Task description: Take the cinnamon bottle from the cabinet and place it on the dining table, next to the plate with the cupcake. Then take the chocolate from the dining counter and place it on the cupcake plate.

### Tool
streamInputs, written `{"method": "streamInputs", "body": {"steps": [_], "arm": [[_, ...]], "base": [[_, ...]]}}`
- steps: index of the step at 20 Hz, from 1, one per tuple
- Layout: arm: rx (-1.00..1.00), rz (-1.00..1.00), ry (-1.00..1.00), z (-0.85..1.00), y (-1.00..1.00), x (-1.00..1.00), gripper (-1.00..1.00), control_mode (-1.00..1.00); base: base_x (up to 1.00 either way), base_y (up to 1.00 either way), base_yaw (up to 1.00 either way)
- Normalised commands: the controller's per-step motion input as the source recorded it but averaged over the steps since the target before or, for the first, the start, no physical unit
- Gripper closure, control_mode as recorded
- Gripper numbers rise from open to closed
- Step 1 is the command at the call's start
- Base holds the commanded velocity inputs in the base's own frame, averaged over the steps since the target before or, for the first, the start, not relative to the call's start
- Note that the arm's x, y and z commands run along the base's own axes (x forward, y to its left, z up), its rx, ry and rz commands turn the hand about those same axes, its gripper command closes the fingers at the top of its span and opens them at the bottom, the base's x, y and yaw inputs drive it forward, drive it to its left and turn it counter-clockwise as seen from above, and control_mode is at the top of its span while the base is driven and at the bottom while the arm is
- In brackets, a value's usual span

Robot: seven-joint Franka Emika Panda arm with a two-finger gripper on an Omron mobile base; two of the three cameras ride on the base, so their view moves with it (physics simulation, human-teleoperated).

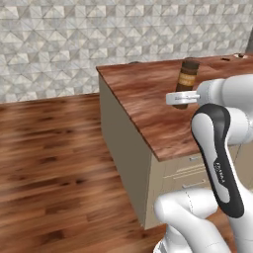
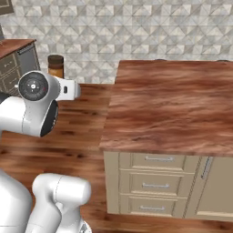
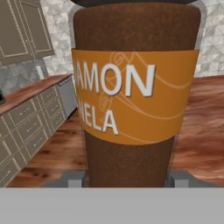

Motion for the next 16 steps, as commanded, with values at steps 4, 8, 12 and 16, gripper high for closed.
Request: {"method": "streamInputs", "body": {"steps": [4,8,12,16], "arm": [[0.00,0.00,0.00,0.00,0.00,0.00,1.00,1.00],[0.00,0.00,0.00,0.00,0.00,0.00,1.00,1.00],[0.00,0.00,0.00,0.00,0.00,0.00,1.00,1.00],[0.00,0.00,0.00,0.00,0.00,0.00,1.00,1.00]], "base": [[0.27,0.89,-0.01],[0.58,0.66,-0.07],[0.79,0.40,-0.05],[0.87,0.24,-0.03]]}}
